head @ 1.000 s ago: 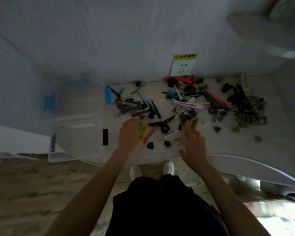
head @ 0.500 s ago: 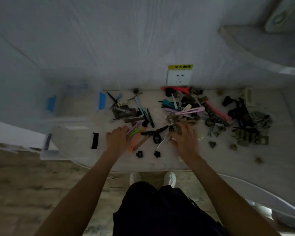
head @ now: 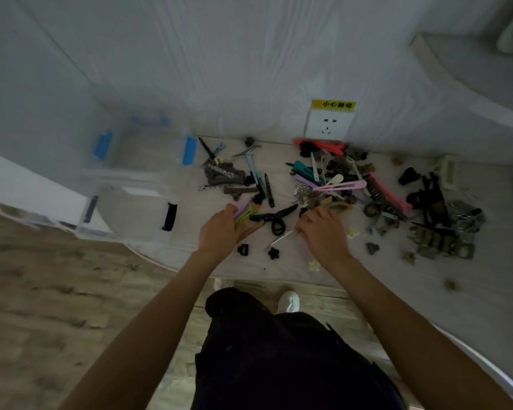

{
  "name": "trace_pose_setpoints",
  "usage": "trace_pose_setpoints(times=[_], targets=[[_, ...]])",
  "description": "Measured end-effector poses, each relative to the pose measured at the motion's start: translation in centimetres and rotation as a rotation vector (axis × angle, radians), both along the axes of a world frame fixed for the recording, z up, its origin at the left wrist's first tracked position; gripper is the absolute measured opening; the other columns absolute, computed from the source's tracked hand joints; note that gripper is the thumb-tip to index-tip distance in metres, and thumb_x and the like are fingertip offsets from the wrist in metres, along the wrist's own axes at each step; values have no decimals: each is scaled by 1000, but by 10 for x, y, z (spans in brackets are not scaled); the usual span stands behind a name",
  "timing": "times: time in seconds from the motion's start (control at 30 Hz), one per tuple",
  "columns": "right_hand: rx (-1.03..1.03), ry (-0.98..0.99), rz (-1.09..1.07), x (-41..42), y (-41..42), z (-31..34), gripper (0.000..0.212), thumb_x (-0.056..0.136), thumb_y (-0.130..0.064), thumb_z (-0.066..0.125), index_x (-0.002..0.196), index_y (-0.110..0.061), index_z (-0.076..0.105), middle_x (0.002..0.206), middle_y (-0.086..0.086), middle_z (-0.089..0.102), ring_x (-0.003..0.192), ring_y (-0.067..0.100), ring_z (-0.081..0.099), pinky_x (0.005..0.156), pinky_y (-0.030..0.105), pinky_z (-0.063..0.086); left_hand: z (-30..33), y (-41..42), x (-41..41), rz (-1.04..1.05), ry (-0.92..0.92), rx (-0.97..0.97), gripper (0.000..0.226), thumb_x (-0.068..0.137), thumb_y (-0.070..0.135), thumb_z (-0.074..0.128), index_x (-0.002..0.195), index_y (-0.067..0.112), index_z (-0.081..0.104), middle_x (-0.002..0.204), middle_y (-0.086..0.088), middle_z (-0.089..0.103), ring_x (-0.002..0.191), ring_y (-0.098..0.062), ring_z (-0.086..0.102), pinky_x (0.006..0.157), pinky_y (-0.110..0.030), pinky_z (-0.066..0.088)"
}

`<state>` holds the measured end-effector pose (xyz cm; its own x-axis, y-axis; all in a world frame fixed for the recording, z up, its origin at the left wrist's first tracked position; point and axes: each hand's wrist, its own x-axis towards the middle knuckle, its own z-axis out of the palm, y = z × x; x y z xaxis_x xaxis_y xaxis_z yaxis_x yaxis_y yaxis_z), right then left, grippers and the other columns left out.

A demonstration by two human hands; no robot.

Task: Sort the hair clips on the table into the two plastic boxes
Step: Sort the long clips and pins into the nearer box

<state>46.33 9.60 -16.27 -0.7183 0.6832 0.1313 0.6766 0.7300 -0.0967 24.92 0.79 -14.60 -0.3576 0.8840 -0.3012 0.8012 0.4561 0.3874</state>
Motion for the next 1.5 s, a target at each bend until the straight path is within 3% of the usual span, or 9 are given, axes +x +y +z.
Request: trace_pose_setpoints(times=[0.2,0.4,0.57,0.73,0.87,1.0,1.1,1.3,1.5], targets=[[17,221,209,7,9,22,17,90,-22,47,84,-16,62,83,0,67,81,21,61,86,31,37,-5,0,-12,-23,-99,-69,47,87,39,58,123,14,40,113,-12,57,98,-34,58,79,-41,46],[5,74,427,-11,-11,4,14,73,-6,66,85,-13,65,77,4,68,67,21,63,59,27,53,-5,1,-20,-15,-98,-9,33,89,33,57,110,8,51,102,-14,62,91,-33,60,74,-36,45],[-36,-37,287,-22,-11,8,20,73,-7,54,78,-18,70,78,3,67,63,19,62,49,24,50,1,0,-24,-13,-109,-5,31,93,30,51,114,7,52,107,-15,61,95,-33,58,73,-33,40],[-70,-120,149,-23,-4,6,15,69,-4,73,80,-10,64,81,9,64,67,25,61,49,30,51,31,-9,-23,-58,-167,101,31,95,27,49,118,7,52,107,-15,60,93,-30,58,69,-30,36],[-281,138,-74,-24,-2,17,5,86,-10,59,85,-6,62,86,10,61,77,25,58,63,33,49,71,-27,-44,-82,-191,213,29,93,27,53,117,10,55,94,-6,58,76,-17,53,66,-25,36],[-519,360,-236,-37,-7,42,6,87,-12,61,89,-7,62,88,6,56,71,15,50,64,18,36,96,-53,-97,-76,-54,287,26,86,37,60,102,18,66,79,6,54,64,-10,51,60,-23,39],[-655,464,-216,-73,-17,66,7,90,-17,57,93,-10,59,83,2,56,69,8,49,59,10,38,94,-81,-144,-84,59,280,38,81,50,52,96,19,69,81,1,62,69,-14,60,57,-22,39],[-816,521,-41,-167,-39,98,10,92,-19,55,93,-11,60,76,2,62,62,5,51,58,10,39,74,-93,-193,-67,175,102,29,82,42,63,106,26,68,98,1,66,88,-22,66,63,-31,47],[-596,313,116,-249,-49,98,15,91,-21,55,94,-7,60,83,8,66,73,20,59,65,35,47,54,-70,-199,-157,210,-114,36,85,43,60,119,31,60,118,6,62,113,-17,53,88,-30,42]])
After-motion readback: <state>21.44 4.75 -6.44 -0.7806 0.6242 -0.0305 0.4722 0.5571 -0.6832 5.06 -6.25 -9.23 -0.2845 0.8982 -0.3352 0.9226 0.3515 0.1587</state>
